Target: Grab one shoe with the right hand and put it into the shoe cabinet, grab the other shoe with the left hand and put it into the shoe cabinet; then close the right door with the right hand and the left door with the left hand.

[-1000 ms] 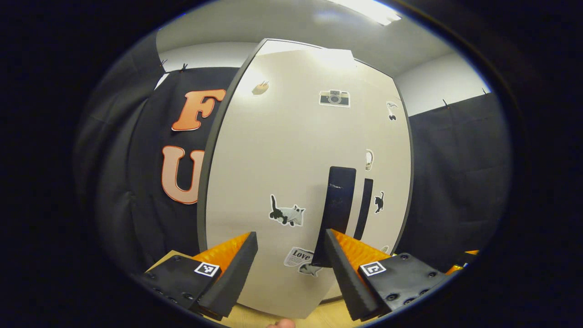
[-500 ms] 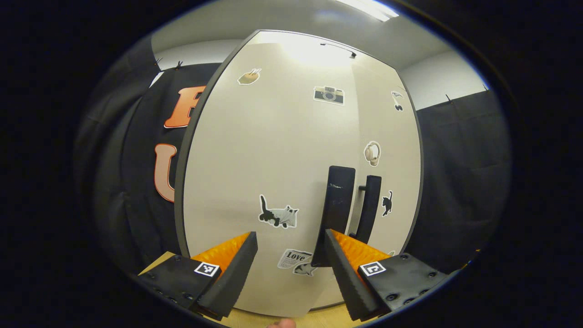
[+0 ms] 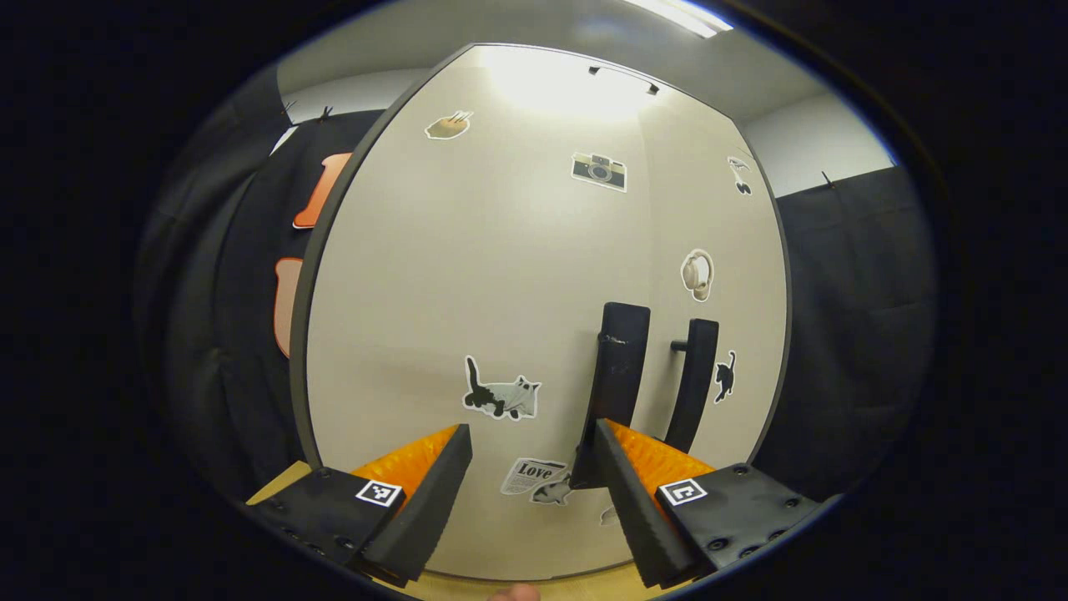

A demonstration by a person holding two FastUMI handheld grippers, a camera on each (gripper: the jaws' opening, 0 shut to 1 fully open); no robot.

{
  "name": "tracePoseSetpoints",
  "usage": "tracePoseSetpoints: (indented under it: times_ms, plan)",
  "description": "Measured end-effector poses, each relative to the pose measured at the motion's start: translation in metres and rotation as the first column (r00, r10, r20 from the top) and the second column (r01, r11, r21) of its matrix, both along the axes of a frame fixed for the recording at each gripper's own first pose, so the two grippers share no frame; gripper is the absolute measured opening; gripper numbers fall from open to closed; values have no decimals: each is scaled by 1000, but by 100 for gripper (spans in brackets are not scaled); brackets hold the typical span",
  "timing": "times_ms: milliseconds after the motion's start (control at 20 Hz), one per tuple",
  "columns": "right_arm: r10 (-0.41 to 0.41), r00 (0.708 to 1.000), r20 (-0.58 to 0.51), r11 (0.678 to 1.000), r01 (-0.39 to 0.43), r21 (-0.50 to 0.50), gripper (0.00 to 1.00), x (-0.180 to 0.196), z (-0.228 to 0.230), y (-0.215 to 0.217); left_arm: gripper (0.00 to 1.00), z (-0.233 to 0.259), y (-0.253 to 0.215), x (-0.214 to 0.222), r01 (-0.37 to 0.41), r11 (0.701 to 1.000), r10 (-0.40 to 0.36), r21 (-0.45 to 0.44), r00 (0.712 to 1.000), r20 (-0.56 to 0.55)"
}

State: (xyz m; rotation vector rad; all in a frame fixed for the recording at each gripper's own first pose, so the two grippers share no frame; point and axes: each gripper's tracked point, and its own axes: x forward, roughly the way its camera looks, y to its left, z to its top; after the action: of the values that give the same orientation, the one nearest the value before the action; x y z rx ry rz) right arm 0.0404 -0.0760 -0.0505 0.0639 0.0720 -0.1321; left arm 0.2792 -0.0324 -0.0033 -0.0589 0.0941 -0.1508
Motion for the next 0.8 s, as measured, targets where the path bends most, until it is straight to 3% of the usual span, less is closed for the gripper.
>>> tracePoseSetpoints:
  times_ms: [200, 800]
  plan:
    - [-1, 1000, 2, 1000, 1, 2, 92, 0, 0, -3, 96, 8, 5, -13, -26, 1000, 26, 10, 1000, 3]
    - [109, 994, 6, 994, -110, 13, 92, 5, 0, 29, 96, 63, 13, -149, -13, 999, 9, 34, 991, 133]
